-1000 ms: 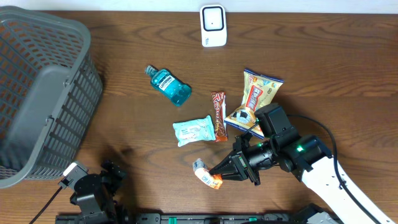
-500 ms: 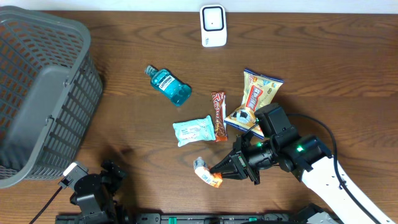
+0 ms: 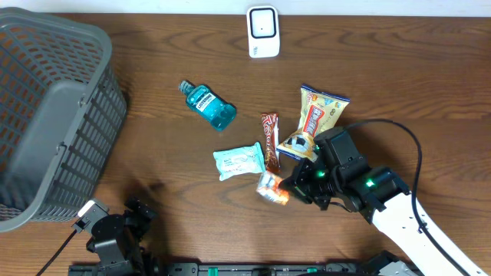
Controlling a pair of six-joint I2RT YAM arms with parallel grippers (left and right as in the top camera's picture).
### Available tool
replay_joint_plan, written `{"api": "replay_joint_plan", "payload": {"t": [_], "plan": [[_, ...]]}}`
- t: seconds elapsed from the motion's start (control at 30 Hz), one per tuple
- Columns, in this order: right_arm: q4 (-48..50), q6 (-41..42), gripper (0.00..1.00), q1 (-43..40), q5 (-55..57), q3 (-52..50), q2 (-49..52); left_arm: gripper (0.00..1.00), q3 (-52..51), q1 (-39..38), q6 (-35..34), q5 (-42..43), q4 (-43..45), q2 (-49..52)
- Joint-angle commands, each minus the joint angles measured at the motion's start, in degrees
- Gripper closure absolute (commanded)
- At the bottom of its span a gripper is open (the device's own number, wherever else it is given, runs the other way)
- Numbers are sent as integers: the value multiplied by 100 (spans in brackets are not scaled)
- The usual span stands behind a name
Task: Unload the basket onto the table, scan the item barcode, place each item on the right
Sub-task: 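Lift the Kleenex packet and pull it down-left away from the pile, then carry the orange Kleenex packet with the right gripper up to the scanner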
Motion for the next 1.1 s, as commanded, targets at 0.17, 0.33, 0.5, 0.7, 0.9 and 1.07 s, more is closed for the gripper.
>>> {"api": "replay_joint_plan", "payload": {"t": [0.17,0.33,0.5,0.7,0.9,1.07], "plan": [[1338,-1967,99,24,2881,96,22,2,-20,20,33,-11,-223,-28],[2415,-2465,99,15,4339,87,361,2,-20,20,33,-11,-223,-28],[4096,-2844,99,2,4743,87,1130,2,-20,20,35,-11,-223,-28],[6605,-3919,99,-28,4739,92,2371,2,-20,20,33,-11,-223,-28],[8651,-4411,99,-339,4398,400,3670,2,-20,20,33,-11,-223,-28],[8697,-4439,99,-695,3593,1585,4734,2,-20,20,33,-11,-223,-28]]}}
